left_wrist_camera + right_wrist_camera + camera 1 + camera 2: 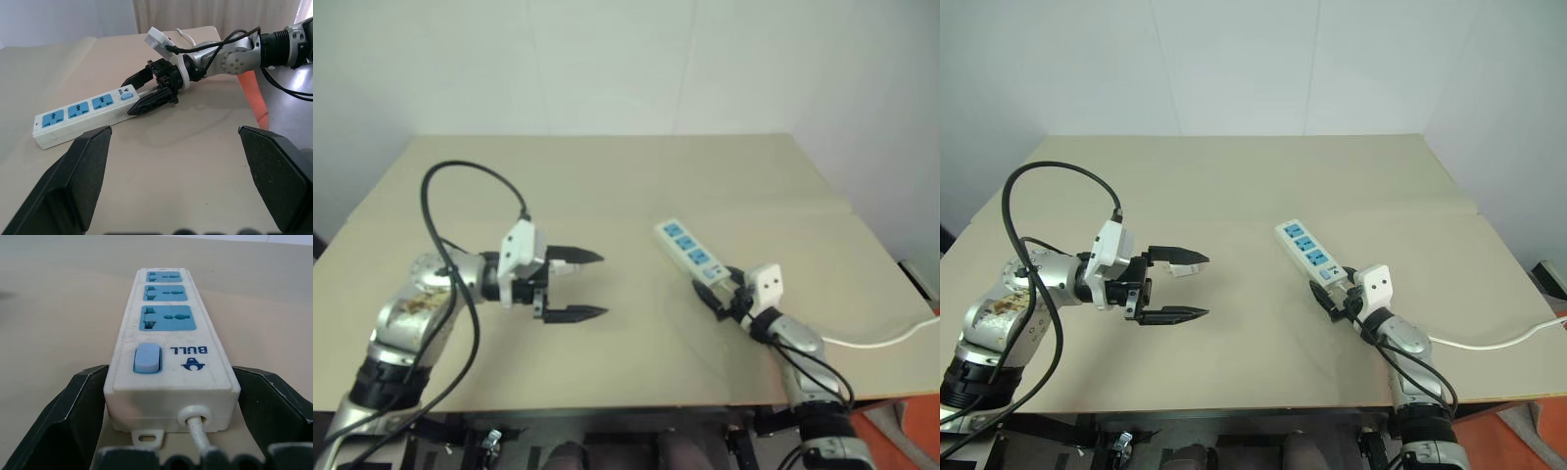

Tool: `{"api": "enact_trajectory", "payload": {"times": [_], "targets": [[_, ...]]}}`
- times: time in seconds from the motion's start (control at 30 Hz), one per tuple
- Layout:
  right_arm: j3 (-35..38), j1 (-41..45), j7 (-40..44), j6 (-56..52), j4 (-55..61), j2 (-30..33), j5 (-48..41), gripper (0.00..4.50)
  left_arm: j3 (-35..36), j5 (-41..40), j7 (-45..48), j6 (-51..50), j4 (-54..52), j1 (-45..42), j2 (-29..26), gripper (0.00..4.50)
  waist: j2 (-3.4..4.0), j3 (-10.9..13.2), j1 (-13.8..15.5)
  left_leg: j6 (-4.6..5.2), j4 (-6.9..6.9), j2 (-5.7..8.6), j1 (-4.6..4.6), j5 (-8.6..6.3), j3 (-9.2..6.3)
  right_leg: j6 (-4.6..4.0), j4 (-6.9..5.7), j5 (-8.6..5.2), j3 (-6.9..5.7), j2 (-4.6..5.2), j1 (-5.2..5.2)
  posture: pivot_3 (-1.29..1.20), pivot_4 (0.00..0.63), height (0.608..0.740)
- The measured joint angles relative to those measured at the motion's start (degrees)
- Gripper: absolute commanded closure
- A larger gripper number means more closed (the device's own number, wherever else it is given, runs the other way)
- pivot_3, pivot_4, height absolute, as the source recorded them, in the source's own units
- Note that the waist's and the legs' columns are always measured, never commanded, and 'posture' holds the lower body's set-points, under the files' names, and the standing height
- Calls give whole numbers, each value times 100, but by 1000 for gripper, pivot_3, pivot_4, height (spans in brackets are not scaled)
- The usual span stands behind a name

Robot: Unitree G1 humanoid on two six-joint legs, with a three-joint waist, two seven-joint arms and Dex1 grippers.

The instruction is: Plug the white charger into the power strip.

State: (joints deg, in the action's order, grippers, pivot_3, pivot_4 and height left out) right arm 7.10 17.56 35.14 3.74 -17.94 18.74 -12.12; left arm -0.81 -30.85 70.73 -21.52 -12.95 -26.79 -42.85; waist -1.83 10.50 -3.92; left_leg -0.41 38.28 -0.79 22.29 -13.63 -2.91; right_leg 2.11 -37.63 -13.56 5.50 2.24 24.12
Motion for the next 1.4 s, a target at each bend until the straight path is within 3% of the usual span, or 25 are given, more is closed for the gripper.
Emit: {"api": "enact_trajectory", "payload": {"times": [0.13, 0.4, 0.57, 0.8, 1.0, 1.2, 1.4], "targets": [[5, 35, -33, 108, -116, -5, -19, 1108, -2, 10, -25, 6, 32, -2, 18, 0, 0, 0, 0, 0, 0, 0, -2, 0, 0, 0, 0, 0, 0, 0, -4, 0, 150, 740], [-4, 91, -17, 287, -272, 48, 20, 1105, -6, 50, -24, 37, 68, -20, 45, 0, 0, 0, 0, 0, 0, 1, -4, 0, 0, 0, 1, 0, 0, 0, -6, 0, 150, 740], [101, -97, 268, 311, -206, 474, -133, 1105, 25, 60, -46, 170, 227, -39, 47, 0, 0, 0, 61, 0, 0, 4, 2, 0, 0, 1, 6, 0, -1, 5, -5, 0, 150, 740], [644, -1070, 2728, 71, 594, 2039, -1441, 1105, 196, 254, 20, 447, 705, -175, -109, 0, 4, 3, 108, 0, 1, 1, -6, 0, 8, 4, 12, 0, 3, 1, -12, 0, 150, 740], [601, -1127, 4302, -193, 1156, 2647, -2017, 1105, 195, 286, 70, 510, 881, -402, -102, 0, 3, 3, -6, 0, 1, -7, -10, 0, 5, 16, 8, -8, 3, -12, -15, 0, 150, 740], [-324, -283, 5139, -153, 1024, 2226, -1860, 1105, -128, 403, 450, 206, 1341, -1195, -213, 0, 0, 5, -5, 0, 4, -5, -8, 0, 1, 15, 4, -7, 0, -14, -11, 0, 150, 740], [-1115, 861, 5289, 437, -216, 1337, -1141, 1105, -785, 1291, 838, 396, 2296, -2443, -306, 0, 0, 6, -7, 0, 5, 3, 7, 0, 4, 6, 8, -2, 1, -4, 2, 0, 150, 740]]}}
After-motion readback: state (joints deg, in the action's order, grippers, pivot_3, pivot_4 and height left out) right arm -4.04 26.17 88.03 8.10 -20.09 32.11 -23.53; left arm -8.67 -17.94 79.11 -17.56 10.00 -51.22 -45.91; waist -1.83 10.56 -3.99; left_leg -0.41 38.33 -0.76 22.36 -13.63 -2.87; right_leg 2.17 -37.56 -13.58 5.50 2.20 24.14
